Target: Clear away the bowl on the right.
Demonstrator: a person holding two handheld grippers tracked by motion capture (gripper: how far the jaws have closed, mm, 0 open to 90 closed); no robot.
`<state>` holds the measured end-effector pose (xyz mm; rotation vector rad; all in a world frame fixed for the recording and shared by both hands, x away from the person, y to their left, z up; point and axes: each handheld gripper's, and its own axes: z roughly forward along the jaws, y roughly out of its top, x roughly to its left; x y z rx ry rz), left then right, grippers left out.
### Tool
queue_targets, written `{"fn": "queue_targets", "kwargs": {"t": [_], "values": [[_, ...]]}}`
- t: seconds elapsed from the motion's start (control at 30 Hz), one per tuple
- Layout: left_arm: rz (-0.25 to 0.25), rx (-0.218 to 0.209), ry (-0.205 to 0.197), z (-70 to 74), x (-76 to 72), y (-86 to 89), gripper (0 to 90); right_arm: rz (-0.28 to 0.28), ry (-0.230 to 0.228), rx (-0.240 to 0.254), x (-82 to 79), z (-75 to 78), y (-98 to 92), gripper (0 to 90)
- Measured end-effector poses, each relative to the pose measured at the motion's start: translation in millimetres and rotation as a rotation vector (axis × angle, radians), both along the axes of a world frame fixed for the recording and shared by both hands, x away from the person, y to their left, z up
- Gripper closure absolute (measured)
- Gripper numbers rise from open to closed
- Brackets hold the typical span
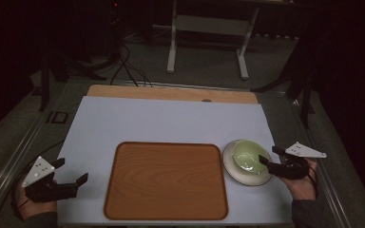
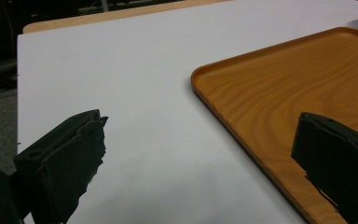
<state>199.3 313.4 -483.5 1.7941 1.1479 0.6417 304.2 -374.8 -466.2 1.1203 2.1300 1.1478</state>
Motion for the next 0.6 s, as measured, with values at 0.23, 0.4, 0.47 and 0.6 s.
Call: {"fn": "queue_targets", "kwargs": {"t": [0.23, 0.4, 0.47, 0.6], "values": [[0.0, -0.005, -0.004, 0.2, -0.4, 0.7, 2.6, 0.008, 0.029, -0.021, 7.8, -3.3, 4.1, 33.1], [0.004, -0.005, -0.007, 0.3, -0.6, 0.7, 2.6, 0.017, 0.048, -0.029, 14.7, -6.4, 7.4, 39.4], [0.007, -0.006, -0.009, 0.5, -0.8, 1.1, 2.6, 0.019, 0.053, -0.03, 15.9, -7.2, 7.8, 39.8], [0.012, -0.01, -0.009, 0.1, -0.9, 1.9, 2.6, 0.019, 0.074, -0.037, 19.7, -8.5, 6.3, 43.5]]}}
